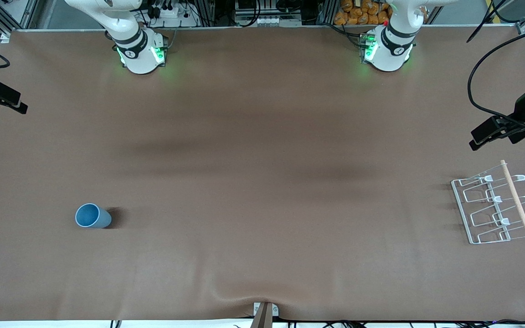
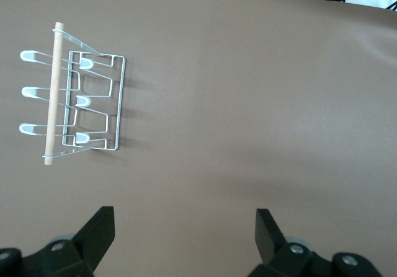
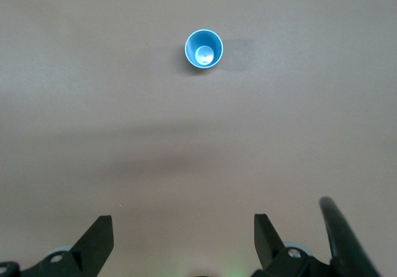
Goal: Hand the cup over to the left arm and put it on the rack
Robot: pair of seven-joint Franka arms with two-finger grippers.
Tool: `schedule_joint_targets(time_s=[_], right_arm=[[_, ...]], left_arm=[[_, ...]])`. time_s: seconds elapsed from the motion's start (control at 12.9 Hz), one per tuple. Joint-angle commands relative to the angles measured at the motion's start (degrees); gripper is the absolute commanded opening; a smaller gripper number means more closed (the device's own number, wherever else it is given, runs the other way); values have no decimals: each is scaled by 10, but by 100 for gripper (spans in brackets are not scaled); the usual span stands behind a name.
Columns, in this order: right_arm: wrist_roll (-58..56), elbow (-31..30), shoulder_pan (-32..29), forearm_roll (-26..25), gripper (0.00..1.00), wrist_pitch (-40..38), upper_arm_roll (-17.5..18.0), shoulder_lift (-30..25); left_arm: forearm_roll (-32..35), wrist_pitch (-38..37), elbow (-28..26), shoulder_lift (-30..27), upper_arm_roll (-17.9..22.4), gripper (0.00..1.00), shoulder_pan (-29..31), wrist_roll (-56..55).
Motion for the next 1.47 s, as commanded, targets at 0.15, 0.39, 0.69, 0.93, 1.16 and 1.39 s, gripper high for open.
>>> schedule_joint_targets(time_s=[0.15, 0.39, 0.69, 0.93, 1.16, 1.39], right_arm=[[6, 9, -4, -10, 100, -4, 3, 5], [3, 8, -2, -24, 100, 21, 5, 39], [5, 9, -1, -49, 100, 120, 5, 127], [10, 9, -18, -45, 100, 195, 4, 195], [37, 9, -31, -42, 100, 294, 4, 272], [53, 9, -42, -31, 100, 367, 5, 336]], left_arm=[[0, -6, 3, 3, -4, 100, -2, 0], [0, -6, 3, 3, -4, 100, -3, -1], [0, -6, 4, 3, -4, 100, -2, 7], [0, -6, 3, 3, -4, 100, -2, 6], [1, -8, 3, 2, -8, 100, -3, 6], [23, -8, 3, 3, -12, 100, -6, 7]])
